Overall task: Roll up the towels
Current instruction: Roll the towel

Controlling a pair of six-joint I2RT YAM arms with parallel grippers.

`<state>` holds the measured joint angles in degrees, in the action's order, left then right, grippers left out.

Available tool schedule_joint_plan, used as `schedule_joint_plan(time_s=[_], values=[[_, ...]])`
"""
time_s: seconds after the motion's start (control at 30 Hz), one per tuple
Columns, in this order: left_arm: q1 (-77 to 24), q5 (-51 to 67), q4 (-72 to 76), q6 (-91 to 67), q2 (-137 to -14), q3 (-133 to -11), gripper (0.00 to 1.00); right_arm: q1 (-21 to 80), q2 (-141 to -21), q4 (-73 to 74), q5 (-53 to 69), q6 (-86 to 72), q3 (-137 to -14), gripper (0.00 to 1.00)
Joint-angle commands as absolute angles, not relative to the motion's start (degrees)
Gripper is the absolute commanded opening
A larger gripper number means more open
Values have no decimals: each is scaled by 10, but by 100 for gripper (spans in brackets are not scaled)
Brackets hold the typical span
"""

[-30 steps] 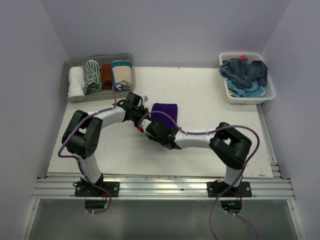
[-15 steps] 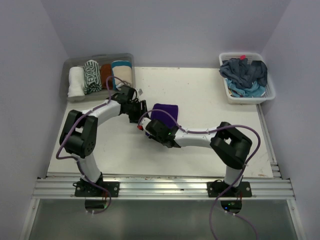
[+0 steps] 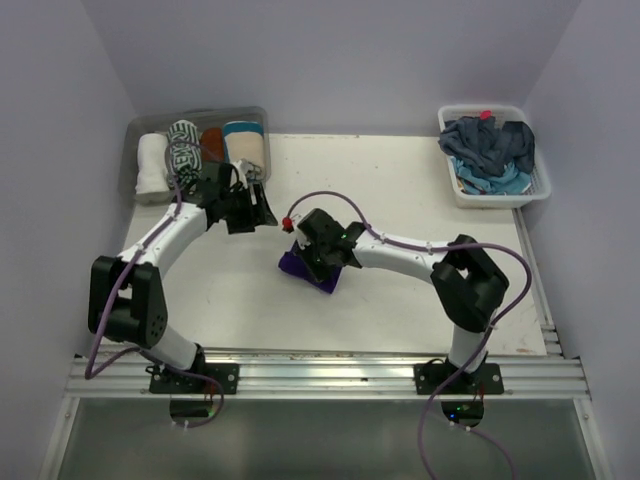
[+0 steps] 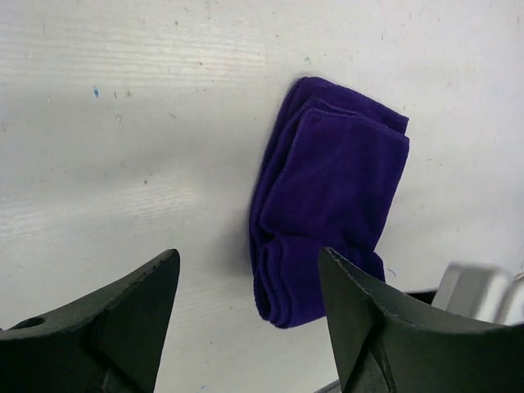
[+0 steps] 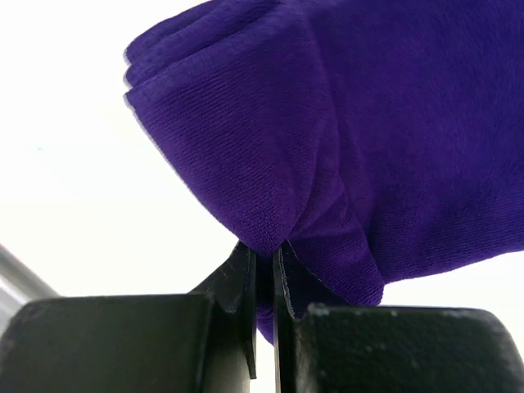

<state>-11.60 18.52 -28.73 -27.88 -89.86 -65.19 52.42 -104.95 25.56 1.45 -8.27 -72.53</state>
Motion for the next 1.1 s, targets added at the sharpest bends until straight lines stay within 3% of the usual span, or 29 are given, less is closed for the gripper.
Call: schedule_joint_plan(time_s=[0.0, 0.37, 0.43, 0.47, 0.57, 0.73, 0.83, 1.07], values=[[-114, 182, -301, -280, -860, -624, 73, 485, -1063, 267, 157, -175, -748, 0], [-122, 227, -244, -330, -780, -503, 74, 427, -1147, 238, 341, -258, -769, 0], [-132, 237, -219, -338, -768, -489, 65, 418, -1153, 222, 373, -273, -768, 0], [-146, 244, -208, -338, -766, -479, 55, 415, -1160, 218, 382, -277, -768, 0], [-184, 243, -202, -331, -776, -489, 37, 408, -1168, 214, 405, -283, -773, 0], [-213, 243, -209, -319, -805, -505, 17, 396, -1175, 202, 441, -295, -772, 0], [-214, 242, -208, -309, -824, -515, 10, 389, -1176, 187, 459, -308, -766, 0], [-214, 243, -180, -294, -906, -554, 6, 381, -1177, 180, 471, -315, -760, 0]])
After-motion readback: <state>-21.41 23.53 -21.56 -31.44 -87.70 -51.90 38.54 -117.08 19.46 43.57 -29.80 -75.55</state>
